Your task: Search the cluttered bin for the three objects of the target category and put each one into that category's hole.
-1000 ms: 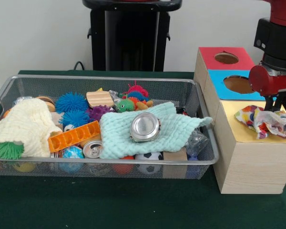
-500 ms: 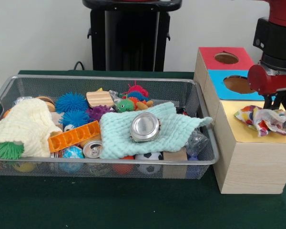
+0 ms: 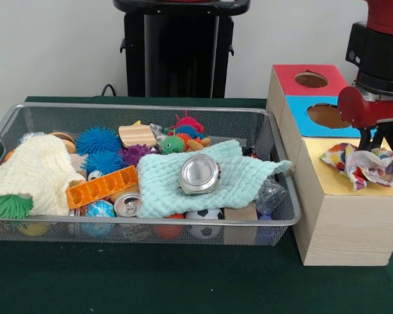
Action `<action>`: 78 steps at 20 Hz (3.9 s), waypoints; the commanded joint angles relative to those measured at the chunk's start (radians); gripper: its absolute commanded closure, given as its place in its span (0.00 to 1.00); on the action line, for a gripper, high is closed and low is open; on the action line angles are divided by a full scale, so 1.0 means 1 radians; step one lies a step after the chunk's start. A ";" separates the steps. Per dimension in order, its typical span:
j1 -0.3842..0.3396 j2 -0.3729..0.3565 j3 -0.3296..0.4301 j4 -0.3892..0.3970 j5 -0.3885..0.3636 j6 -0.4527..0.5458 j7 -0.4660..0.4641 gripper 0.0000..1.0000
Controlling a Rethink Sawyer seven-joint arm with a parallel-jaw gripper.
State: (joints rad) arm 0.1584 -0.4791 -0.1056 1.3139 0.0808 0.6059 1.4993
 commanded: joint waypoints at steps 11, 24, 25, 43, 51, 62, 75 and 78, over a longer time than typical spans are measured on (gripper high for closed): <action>-0.049 0.088 0.033 0.077 0.014 -0.003 0.198 1.00; -0.040 0.139 0.016 0.014 -0.001 0.005 0.192 1.00; -0.044 0.146 0.019 0.011 0.000 -0.004 0.191 1.00; -0.062 0.175 0.036 -0.002 0.004 -0.043 0.181 1.00; -0.067 0.198 0.043 -0.015 0.006 -0.062 0.178 1.00; -0.064 0.176 0.036 0.027 0.005 -0.190 0.228 0.00; -0.021 0.163 -0.027 0.067 0.024 -0.209 0.261 0.00; -0.042 0.154 -0.011 0.075 0.022 -0.194 0.237 0.00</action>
State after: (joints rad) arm 0.1885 -0.3563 -0.1648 1.2842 0.0892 0.4463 1.5380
